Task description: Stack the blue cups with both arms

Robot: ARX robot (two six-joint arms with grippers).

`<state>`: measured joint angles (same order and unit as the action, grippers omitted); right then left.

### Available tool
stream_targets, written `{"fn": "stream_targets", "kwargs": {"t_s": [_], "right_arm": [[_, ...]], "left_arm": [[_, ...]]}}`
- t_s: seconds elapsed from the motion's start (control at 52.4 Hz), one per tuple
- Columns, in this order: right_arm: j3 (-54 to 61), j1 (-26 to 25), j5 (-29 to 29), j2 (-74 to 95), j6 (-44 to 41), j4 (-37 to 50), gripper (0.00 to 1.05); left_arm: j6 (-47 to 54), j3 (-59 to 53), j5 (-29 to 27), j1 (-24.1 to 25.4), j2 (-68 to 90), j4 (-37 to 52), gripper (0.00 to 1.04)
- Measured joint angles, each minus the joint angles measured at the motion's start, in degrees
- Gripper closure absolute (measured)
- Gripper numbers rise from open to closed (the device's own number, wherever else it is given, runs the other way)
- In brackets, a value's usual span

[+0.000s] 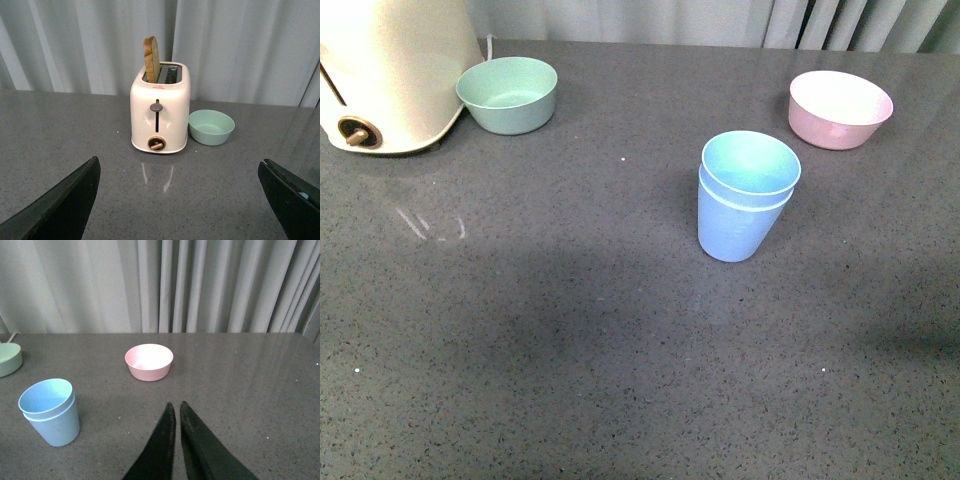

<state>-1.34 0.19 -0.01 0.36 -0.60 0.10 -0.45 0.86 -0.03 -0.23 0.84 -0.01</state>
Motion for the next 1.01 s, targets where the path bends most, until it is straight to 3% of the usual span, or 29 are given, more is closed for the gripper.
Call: {"fn": "stream_targets", "kwargs": {"t_s": [0.344, 0.478, 1.012], "right_arm": [[0.0, 0.0, 0.0, -0.04, 0.0, 0.0, 0.36], [0.0, 0.0, 0.0, -0.04, 0.02, 0.0, 0.07], [0.0, 0.0, 0.0, -0.04, 0.02, 0.0, 0.09]], "left_arm": [[0.0, 0.0, 0.0, 0.0, 0.0, 0.0, 0.09], [0.0, 0.0, 0.0, 0.0, 0.0, 0.0, 0.09], [-0.02, 0.0, 0.0, 0.0, 0.0, 0.0, 0.09]]}}
